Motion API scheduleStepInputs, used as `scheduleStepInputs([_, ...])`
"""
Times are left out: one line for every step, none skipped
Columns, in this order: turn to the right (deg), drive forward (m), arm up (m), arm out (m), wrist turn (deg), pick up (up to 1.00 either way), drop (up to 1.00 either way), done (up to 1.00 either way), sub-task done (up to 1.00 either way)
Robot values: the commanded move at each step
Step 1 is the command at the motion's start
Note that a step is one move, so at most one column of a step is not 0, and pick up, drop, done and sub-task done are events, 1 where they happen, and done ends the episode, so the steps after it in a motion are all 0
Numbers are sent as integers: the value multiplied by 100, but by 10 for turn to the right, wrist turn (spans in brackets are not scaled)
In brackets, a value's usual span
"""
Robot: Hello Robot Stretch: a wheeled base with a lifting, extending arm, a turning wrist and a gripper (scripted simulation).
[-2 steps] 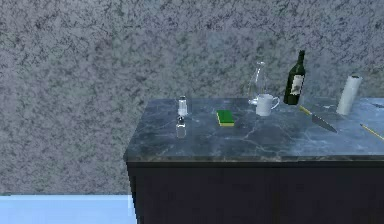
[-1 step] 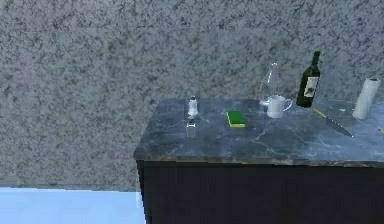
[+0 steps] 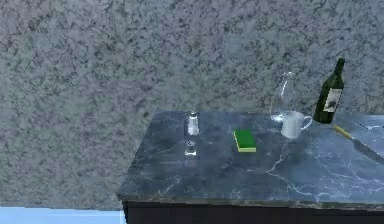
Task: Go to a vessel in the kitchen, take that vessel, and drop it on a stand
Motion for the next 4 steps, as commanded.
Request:
scheduleStepInputs([-450, 0, 0, 0, 0, 0, 0, 0, 0])
scheduleStepInputs([-150, 0, 0, 0, 0, 0, 0, 0, 0])
scheduleStepInputs([450, 0, 0, 0, 0, 0, 0, 0, 0])
scheduleStepInputs([450, 0, 0, 0, 0, 0, 0, 0, 0])
